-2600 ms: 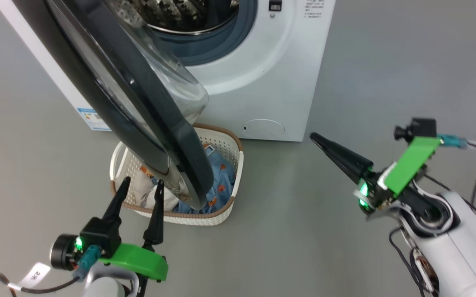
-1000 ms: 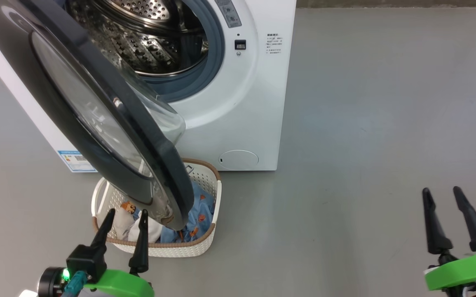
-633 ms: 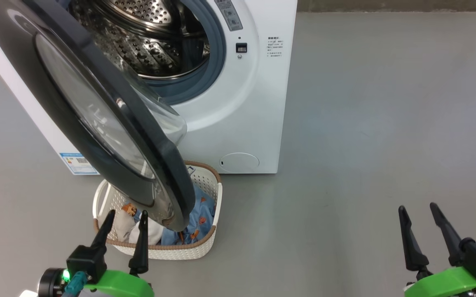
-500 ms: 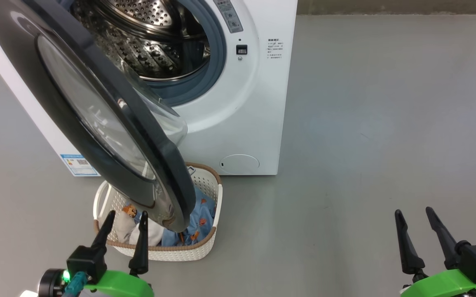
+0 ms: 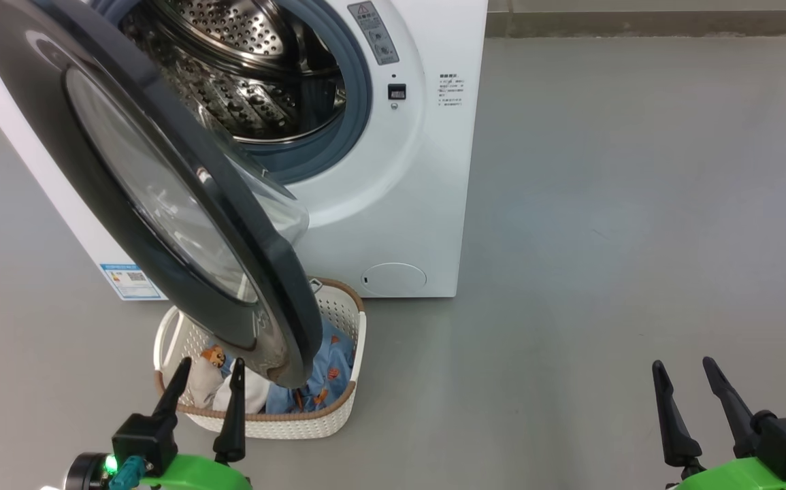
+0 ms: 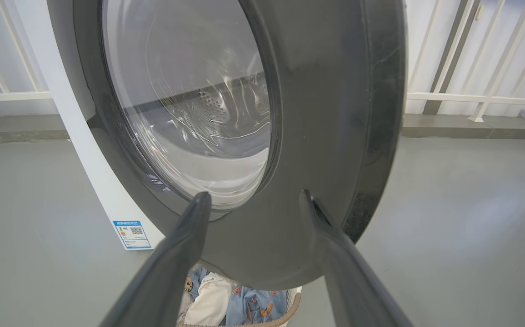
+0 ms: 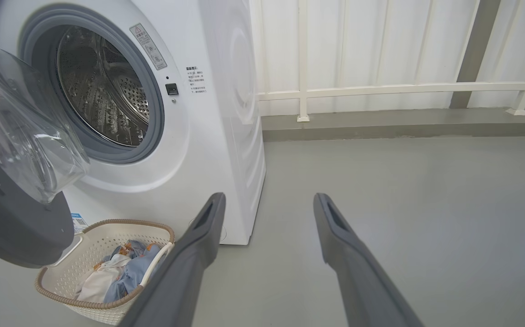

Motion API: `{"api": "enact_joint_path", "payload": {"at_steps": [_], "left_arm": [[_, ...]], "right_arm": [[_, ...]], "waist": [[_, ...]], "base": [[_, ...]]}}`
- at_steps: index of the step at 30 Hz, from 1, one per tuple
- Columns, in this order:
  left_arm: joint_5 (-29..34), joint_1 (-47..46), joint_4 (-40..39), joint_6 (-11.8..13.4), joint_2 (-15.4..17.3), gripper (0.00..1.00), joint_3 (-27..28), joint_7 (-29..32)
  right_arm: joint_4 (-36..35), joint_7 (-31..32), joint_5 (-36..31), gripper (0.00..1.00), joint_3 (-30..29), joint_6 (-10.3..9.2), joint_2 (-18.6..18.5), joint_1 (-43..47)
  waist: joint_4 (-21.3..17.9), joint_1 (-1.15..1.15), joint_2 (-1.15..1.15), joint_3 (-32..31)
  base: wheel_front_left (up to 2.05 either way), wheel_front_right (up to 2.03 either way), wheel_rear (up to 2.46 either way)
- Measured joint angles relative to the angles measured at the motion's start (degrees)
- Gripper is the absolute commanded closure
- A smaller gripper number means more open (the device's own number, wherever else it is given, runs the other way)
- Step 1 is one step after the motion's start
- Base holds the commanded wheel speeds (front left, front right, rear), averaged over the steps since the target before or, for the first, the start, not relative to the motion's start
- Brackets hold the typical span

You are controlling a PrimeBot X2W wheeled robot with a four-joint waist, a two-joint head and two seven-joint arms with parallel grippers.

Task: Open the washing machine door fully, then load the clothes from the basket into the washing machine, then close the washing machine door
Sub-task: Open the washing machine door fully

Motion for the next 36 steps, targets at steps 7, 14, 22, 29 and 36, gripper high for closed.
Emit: {"api": "enact_joint_path", "payload": {"at_steps": [7,14,22,29,36], "left_arm": [[-0.07,0.10,0.00,0.00,0.00,0.00,-0.09,0.00],[-0.08,0.19,0.00,0.00,0.00,0.00,-0.09,0.00],[-0.08,0.19,0.16,0.00,0.00,0.02,-0.09,0.00],[-0.08,0.19,0.56,-0.01,0.00,1.00,-0.05,0.00],[-0.08,-0.07,0.85,-0.02,0.00,1.00,0.15,0.00]], "right_arm": [[-0.19,0.00,0.00,0.00,-0.70,0.01,0.18,0.73],[-0.45,0.00,-0.01,0.00,-0.76,0.01,0.44,0.73],[-0.48,0.00,-0.01,0.00,-0.63,0.01,0.84,0.73],[-0.48,0.00,-0.01,0.00,-0.59,0.01,0.88,0.73],[-0.48,0.00,-0.01,0.00,-0.58,0.00,1.02,0.73]], "waist": [[-0.04,0.00,0.00,-0.23],[-0.19,0.00,0.00,-0.28],[-0.40,0.00,0.00,-0.34],[-0.59,0.00,0.00,-0.26],[-0.68,0.00,0.00,-0.05]], "base": [[0.00,0.00,0.00],[0.00,0.00,0.00],[0.00,0.00,0.00],[0.00,0.00,0.00],[0.00,0.00,0.00]]}}
